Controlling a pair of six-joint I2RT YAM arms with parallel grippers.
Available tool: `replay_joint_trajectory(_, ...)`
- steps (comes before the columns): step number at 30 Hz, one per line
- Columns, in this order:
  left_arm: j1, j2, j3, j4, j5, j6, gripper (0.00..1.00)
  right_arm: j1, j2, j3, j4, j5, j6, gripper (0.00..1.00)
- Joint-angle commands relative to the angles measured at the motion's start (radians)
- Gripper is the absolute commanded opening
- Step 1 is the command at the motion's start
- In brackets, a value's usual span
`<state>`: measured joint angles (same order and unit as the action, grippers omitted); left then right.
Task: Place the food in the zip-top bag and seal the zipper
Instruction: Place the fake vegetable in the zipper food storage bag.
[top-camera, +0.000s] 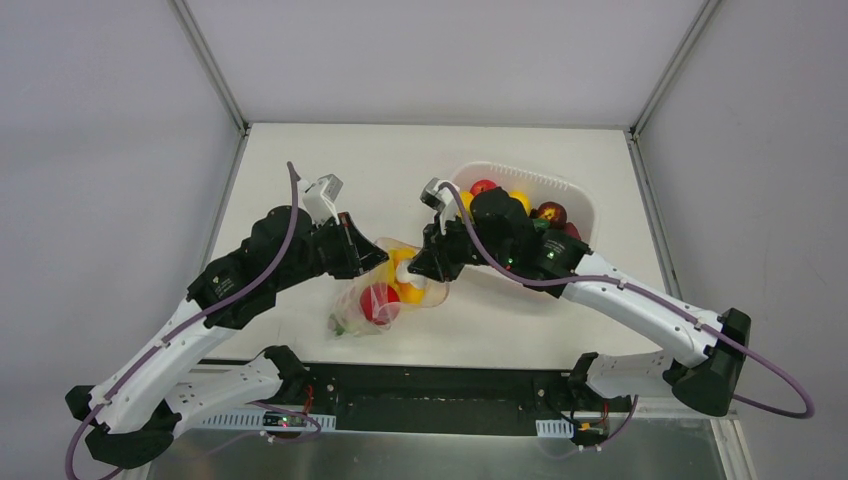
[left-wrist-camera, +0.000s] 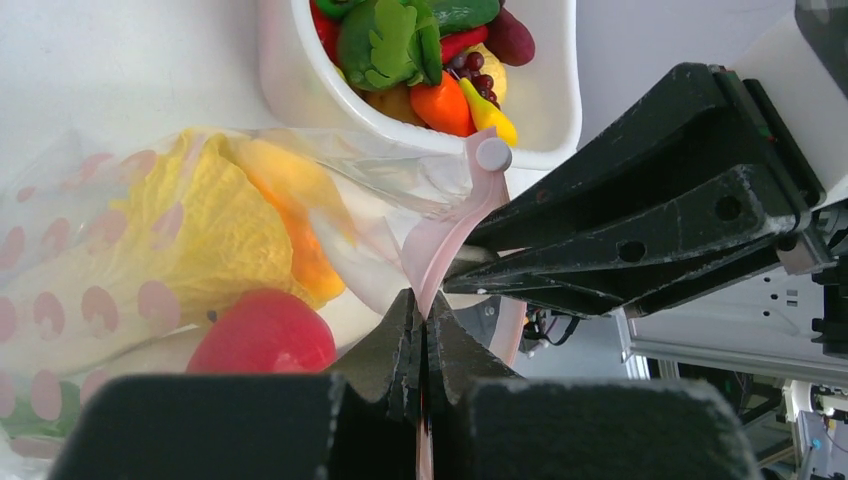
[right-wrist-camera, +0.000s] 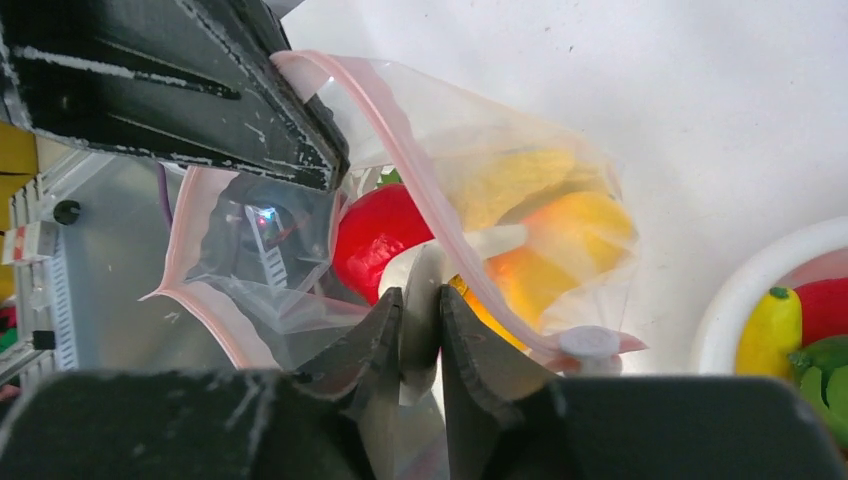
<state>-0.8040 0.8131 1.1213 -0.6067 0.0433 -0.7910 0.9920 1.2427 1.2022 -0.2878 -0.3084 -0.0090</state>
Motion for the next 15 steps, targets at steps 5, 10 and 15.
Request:
replay_joint_trajectory(5,0.002,-0.023,0.033,0.064,-0.021,0.012,0.0,0.023,-0.027,0.0,0.01,-0.019,-0.085,0.47)
replay_joint_trajectory(10,0.002,-0.029,0.023,0.067,-0.037,0.006,0.0,0.023,-0.08,-0.011,0.04,-0.012,-0.068,0.55)
replay_joint_trajectory(15,0.002,-0.025,0.021,0.064,-0.038,0.004,0.0,0.023,-0.195,-0.054,0.091,0.082,-0.017,0.55)
